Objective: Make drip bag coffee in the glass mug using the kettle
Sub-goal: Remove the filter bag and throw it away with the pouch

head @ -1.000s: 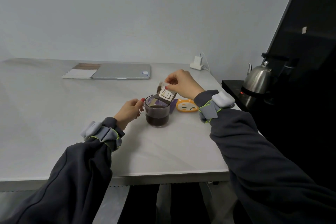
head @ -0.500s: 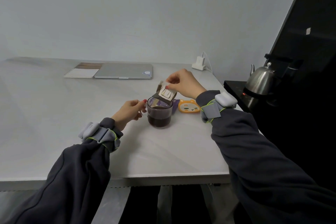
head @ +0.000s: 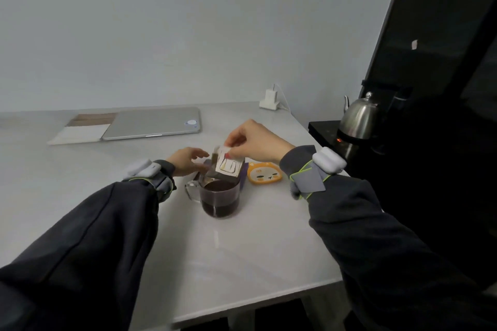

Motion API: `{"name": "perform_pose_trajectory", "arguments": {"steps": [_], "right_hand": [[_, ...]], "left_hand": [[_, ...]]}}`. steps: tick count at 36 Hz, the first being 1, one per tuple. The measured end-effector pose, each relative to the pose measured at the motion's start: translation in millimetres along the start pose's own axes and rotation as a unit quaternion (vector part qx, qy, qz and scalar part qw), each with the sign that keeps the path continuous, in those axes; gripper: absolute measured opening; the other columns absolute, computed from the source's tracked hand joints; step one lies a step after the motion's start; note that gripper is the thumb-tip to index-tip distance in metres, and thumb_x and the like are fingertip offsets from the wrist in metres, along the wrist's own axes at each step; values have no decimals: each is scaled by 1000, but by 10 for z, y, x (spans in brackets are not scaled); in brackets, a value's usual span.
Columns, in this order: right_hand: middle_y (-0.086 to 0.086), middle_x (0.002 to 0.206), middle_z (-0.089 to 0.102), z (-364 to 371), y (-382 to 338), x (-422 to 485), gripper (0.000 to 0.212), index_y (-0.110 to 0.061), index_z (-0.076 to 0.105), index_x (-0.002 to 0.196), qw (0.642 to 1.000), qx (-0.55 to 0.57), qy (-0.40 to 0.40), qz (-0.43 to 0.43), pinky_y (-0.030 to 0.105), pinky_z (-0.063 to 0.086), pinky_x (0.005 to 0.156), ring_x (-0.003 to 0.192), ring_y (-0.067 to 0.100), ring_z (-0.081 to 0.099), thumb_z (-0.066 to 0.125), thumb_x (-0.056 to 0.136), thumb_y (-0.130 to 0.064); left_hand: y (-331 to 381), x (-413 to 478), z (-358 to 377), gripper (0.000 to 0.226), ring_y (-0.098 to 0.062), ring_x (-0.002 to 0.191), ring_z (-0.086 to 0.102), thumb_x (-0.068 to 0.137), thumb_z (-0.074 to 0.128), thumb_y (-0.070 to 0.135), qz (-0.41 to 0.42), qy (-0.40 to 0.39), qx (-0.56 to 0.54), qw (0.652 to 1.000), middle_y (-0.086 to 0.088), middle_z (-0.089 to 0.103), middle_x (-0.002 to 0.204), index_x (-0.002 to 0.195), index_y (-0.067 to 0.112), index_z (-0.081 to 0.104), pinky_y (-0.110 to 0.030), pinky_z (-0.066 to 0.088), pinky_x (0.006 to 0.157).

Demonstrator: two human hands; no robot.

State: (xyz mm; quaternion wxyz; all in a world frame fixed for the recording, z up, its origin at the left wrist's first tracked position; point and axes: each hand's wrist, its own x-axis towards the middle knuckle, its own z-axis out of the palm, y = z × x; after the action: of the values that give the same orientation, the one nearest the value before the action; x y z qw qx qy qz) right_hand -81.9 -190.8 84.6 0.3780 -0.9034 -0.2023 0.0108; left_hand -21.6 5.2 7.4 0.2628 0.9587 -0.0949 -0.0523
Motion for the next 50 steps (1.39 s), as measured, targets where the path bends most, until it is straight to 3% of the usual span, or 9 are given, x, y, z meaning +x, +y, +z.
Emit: {"name": "perform_pose_trajectory", "arguments": {"steps": [7, 10, 13, 15, 25, 35, 40, 46, 50], "right_hand": [[-12, 66, 60, 2, 8, 92, 16, -8, 72, 94, 999, -18, -26, 23, 3, 37, 51, 57, -4, 53, 71, 78, -7], [-12, 69, 61, -11, 2, 122, 19, -6, 72, 97, 999, -21, -38, 24, 7, 41, 59, 62, -1, 55, 71, 77, -6], [-10, 71, 63, 8, -18, 159, 19, -5, 72, 96, 998, -26, -48, 21, 12, 43, 64, 65, 0, 56, 71, 77, -6], [-6, 74, 65, 18, -29, 162, 19, -5, 72, 96, 998, -26, -56, 20, 16, 47, 69, 69, 5, 59, 71, 77, -5], [-4, 72, 65, -4, -46, 65, 15, -6, 71, 94, 996, -15, -80, 26, 16, 46, 66, 68, 7, 58, 70, 79, -5], [9, 92, 64, -121, -92, 76, 13, -20, 67, 72, 999, 31, -31, 18, 29, 45, 74, 78, 15, 55, 72, 78, -8], [24, 123, 57, -191, -147, 105, 21, 10, 69, 97, 1000, 14, 4, -2, 32, 49, 75, 93, 30, 60, 70, 79, -2], [11, 138, 45, -159, -137, 150, 22, -3, 72, 100, 999, 16, 45, 8, 32, 47, 92, 124, 26, 45, 72, 80, -11], [12, 91, 64, -140, -184, 101, 18, 4, 70, 99, 997, 73, 11, 11, 20, 54, 64, 77, 18, 63, 69, 81, -2]], "left_hand": [[85, 290, 126, 39, -28, 118, 51, 89, 58, 13, 6, -94, 86, 992, -17, 56, 123, 124, -3, 52, -28, 36, 94], [127, 385, 172, 64, -31, 108, 54, 76, 62, 60, -28, -78, 49, 995, -11, 58, 97, 108, 4, 59, -32, 39, 95], [129, 425, 155, 6, -23, 93, 50, 89, 59, 14, -46, -76, 80, 993, 1, 49, 81, 84, 13, 56, -30, 42, 80], [107, 441, 144, 12, -19, 90, 50, 87, 61, 5, -27, -101, 73, 992, -3, 54, 86, 98, 3, 60, -27, 45, 74], [-133, 255, -45, 29, -9, 47, 55, 76, 72, 2, -33, -31, -136, 990, 8, 55, 43, 55, 14, 56, -17, 50, 53], [-26, -68, -421, 11, -8, 54, 67, 73, 74, -3, -13, 64, -327, 943, -1, 70, 64, 78, 3, 65, -22, 58, 59], [105, -193, -493, 4, -14, 66, 68, 79, 71, 3, 31, 52, -328, 943, -4, 71, 73, 78, 6, 68, -27, 59, 69], [178, -341, -507, 16, -12, 68, 68, 86, 61, 1, 58, 42, -326, 943, 1, 72, 72, 74, 10, 67, -23, 59, 66], [177, -439, -549, 32, -16, 72, 69, 88, 58, -2, 87, 20, -337, 937, -2, 73, 76, 66, 17, 72, -25, 59, 70]]}}
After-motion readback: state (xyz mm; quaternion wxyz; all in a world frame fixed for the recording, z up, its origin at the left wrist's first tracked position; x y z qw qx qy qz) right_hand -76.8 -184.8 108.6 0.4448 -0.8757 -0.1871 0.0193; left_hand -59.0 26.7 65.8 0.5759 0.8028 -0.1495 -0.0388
